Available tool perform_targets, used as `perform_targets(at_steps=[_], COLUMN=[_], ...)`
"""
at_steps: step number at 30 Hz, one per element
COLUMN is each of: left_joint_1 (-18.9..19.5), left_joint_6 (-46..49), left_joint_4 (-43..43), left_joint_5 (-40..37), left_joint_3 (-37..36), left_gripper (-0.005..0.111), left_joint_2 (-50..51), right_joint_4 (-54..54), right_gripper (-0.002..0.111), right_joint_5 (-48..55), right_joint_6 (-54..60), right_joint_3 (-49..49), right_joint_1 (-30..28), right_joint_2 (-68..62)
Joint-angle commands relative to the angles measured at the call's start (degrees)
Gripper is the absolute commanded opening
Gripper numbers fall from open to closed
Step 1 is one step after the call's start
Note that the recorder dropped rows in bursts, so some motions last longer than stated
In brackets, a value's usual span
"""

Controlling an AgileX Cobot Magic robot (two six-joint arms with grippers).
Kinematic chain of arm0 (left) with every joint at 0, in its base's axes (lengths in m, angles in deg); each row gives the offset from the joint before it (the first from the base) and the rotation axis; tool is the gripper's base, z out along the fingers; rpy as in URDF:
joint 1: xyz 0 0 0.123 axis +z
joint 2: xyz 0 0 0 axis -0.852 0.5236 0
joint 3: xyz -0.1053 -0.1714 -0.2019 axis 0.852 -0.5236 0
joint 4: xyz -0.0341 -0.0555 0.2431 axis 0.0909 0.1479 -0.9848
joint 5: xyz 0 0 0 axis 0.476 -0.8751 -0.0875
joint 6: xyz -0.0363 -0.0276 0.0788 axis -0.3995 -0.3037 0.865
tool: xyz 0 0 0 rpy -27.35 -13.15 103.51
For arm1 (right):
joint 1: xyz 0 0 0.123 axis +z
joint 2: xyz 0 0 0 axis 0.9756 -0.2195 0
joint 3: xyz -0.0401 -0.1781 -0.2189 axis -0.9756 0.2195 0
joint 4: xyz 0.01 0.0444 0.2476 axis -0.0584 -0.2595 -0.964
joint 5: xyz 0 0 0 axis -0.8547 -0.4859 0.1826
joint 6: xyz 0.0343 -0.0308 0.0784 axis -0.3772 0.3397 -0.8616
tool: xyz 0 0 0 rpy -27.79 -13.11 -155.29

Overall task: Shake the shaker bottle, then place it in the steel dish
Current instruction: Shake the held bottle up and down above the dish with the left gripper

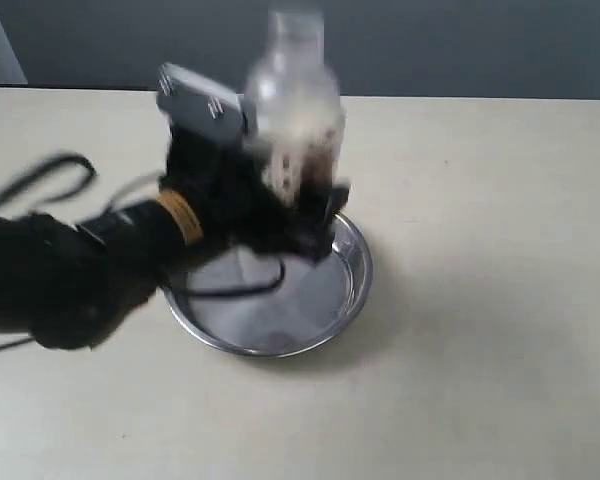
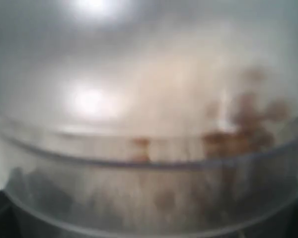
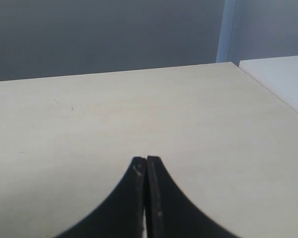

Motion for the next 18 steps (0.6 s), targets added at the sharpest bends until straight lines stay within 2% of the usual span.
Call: perform_targets(at_steps=[1,3,5,8,11,15,18], left_joint_1=[-0.58,-0.68,-0.68,-0.68,-0.68,-0.67,-0.69], left_joint_6=[-1.16,-0.49,-0.19,-0.19,-0.33,-0.18,1.73], left_joint_4=[-2.46,-5.28,-5.19,-3.35,-0.68,-8.93,-5.86], left_joint_5=[3.4,2.98,1.4,-2.72,-0.32,0.0,-5.62], left_joint_3=[0.3,3.25,4.25,1.55,-0.24,5.71,9.2], left_gripper=[0.0,0.0,0.0,0.0,0.0,0.0,0.0], left_joint_2=[-3.32,-9.72,-11.76,-6.12,-0.49,-10.26,-14.02], right_joint_4=[0.0,0.0,0.0,0.0,0.0,0.0,0.0], right_gripper=[-0.001,-0.001,-0.001,-0.001,-0.001,-0.001,-0.001], right_joint_5=[-0.65,-0.65,-0.65,-0.65,-0.65,-0.65,-0.65], right_joint_6=[0.06,0.06,0.06,0.06,0.06,0.06,0.06], right_joint_3=[0.09,0.09,0.09,0.09,0.09,0.09,0.09], right_joint_1=[0.24,0.24,0.24,0.24,0.24,0.24,0.24], right_joint_2=[0.25,0.25,0.25,0.25,0.25,0.25,0.25])
